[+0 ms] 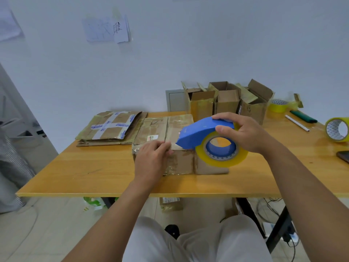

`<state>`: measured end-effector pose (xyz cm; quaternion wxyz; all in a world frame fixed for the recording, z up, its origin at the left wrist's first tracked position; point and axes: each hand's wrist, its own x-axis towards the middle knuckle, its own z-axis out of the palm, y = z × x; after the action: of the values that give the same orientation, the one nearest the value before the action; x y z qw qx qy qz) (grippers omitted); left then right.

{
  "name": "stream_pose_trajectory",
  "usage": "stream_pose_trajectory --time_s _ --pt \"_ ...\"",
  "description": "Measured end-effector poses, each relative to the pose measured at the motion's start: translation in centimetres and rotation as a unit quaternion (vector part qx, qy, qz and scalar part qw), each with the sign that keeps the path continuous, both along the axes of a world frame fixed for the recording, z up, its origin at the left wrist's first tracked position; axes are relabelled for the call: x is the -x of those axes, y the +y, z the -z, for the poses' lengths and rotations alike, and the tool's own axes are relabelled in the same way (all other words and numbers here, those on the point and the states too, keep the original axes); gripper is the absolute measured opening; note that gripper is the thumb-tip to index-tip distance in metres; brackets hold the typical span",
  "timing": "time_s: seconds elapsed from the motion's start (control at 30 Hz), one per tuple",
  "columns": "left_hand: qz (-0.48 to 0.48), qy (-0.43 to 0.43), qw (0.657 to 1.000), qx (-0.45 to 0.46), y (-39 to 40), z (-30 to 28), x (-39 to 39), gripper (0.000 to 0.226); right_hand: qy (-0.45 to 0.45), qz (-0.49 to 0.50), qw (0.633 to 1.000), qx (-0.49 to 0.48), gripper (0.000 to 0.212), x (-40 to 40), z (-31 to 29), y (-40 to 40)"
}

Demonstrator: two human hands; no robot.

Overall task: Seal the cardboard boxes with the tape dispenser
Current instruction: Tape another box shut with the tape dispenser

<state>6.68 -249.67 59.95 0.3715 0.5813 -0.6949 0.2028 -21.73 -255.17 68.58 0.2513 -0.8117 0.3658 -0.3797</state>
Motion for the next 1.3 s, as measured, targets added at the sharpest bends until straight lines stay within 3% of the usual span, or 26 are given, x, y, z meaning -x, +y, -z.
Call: stream_pose_trajectory --time_s 0.17,0.33,0.5,0.7,0.9,1.17,1.3 --pt "-0.025 -0.005 0.999 -0.021 -0.1 -0.2 0.3 0.021 -0.026 0.001 0.999 -0.036 0.04 2.4 3.0 -0.4" --pt "-0.055 -0.087 0.992 -0.07 0.0 -0.2 0.6 0.042 -0.062 -0.001 0.996 -0.06 0.039 2.3 5.1 -0.7" --pt "-0.032 -0.104 0.992 -0.063 -0.6 0.0 3.0 0.043 -0.07 0.021 0.995 -0.068 0.042 1.9 6.4 -0.6" --pt "-0.054 -0.03 0.998 -0.026 -1.7 0.4 4.9 0.037 -0.082 0.013 0.994 -0.077 0.04 1.9 6.4 -0.4" --pt "-0.052 -0.036 0.998 -0.022 -1.8 1.0 4.6 0.037 -0.108 0.008 0.991 -0.083 0.038 1.7 6.2 -0.5" --pt "-0.048 -0.045 0.998 -0.01 -1.8 0.8 4.2 0.039 -0.06 -0.002 0.994 -0.09 0.045 3.4 4.0 -1.0" --pt "-0.051 -0.058 0.996 -0.035 -1.7 0.5 4.1 0.037 -0.069 0.016 0.993 -0.096 0.038 4.8 4.2 -0.5"
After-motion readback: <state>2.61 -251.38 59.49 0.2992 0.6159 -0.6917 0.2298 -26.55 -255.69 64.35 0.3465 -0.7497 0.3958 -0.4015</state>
